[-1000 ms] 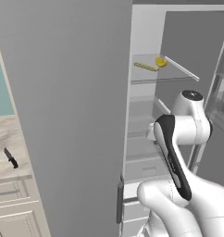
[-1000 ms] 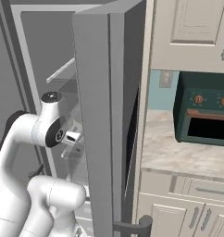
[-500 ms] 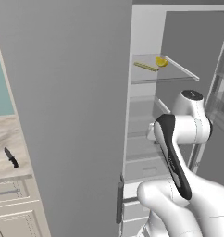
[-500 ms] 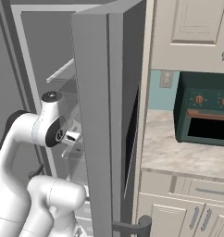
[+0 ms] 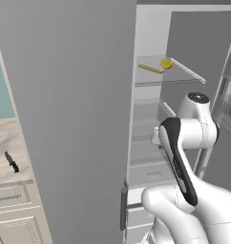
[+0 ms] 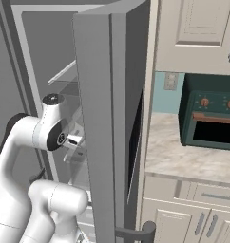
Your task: Retrieve the butter from the fridge and place it on a plate on the dining table. Then retrieve the butter knife by the fridge and place it near the plate.
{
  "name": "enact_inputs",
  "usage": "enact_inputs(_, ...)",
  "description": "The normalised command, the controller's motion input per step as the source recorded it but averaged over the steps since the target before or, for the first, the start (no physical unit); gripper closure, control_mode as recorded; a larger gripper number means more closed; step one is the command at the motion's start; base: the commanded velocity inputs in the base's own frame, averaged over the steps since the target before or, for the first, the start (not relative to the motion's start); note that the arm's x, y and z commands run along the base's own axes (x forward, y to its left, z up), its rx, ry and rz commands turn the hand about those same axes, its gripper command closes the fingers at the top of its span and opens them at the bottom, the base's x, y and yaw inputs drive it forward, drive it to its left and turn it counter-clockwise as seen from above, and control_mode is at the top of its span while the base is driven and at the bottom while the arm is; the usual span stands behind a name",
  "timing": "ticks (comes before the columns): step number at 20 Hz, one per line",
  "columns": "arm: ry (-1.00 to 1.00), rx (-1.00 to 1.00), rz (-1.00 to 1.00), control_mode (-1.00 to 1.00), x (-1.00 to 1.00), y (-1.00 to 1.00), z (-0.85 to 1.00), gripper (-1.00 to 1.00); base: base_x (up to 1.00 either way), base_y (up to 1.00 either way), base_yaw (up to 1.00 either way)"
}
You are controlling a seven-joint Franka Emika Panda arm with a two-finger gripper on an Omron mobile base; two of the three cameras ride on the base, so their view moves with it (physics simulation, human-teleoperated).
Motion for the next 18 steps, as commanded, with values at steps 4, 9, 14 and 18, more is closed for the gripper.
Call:
enact_inputs(4, 0.0, 0.0, 0.0, 1.0, 0.0, 0.0, 0.0, -1.0, 0.0, 0.0, 0.0)
enact_inputs(9, -0.03, 0.0, 0.0, -1.0, 0.0, 0.0, 0.02, -1.0, 0.0, 0.0, 0.0)
enact_inputs(14, -0.21, -0.08, 0.02, -1.0, 0.01, 0.0, 0.34, -1.0, 0.0, 0.0, 0.0)
enact_inputs(18, -0.25, -0.12, 0.04, -1.0, 0.0, 0.0, 0.59, -1.0, 0.0, 0.0, 0.0)
